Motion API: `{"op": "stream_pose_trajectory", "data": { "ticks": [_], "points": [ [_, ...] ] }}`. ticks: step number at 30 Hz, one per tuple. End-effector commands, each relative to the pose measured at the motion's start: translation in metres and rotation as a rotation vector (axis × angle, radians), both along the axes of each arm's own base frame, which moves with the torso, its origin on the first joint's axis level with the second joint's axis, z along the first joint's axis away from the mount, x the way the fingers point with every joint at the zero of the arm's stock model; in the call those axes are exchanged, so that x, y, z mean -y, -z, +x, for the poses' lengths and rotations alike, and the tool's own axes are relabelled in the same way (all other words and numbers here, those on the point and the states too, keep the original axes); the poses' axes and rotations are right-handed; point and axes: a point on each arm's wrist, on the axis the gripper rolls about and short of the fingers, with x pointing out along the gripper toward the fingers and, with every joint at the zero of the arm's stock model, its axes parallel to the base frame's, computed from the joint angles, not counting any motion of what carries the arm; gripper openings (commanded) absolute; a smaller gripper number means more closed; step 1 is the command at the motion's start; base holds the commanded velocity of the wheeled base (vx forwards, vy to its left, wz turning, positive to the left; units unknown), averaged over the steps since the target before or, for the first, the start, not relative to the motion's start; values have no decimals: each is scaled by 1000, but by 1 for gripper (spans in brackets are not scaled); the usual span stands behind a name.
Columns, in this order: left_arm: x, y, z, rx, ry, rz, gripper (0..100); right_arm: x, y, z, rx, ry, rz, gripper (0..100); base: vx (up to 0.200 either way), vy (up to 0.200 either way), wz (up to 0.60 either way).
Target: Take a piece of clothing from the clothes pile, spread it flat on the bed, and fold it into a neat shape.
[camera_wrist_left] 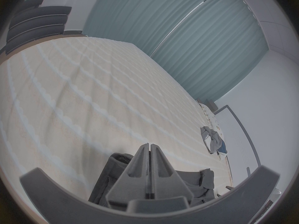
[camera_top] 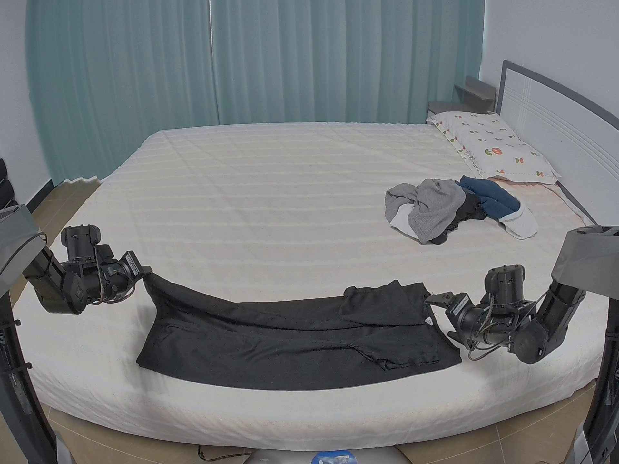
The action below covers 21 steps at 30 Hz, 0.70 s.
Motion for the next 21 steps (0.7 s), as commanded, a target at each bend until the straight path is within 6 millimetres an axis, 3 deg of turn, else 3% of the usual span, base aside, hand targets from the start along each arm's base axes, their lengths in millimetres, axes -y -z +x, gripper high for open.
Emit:
{"op": "stream_pose_trajectory", "data": {
  "ticks": [1, 4, 7, 21],
  "points": [
    [0, 1, -1, -3, 0, -2, 0, -30, -27, 15, 73, -36, -3, 100, 0, 0, 0],
    [0, 1, -1, -5, -5, -10, 0, -51, -18, 19, 25, -58, -39, 100, 0, 0, 0],
    [1, 1, -1, -6, -5, -11, 0, -58, -14, 22, 9, -58, -57, 100, 0, 0, 0],
    [1, 1, 0, -6, -4, -11, 0, -61, 21, 38, -49, -18, -103, 100, 0, 0, 0]
  ]
}}
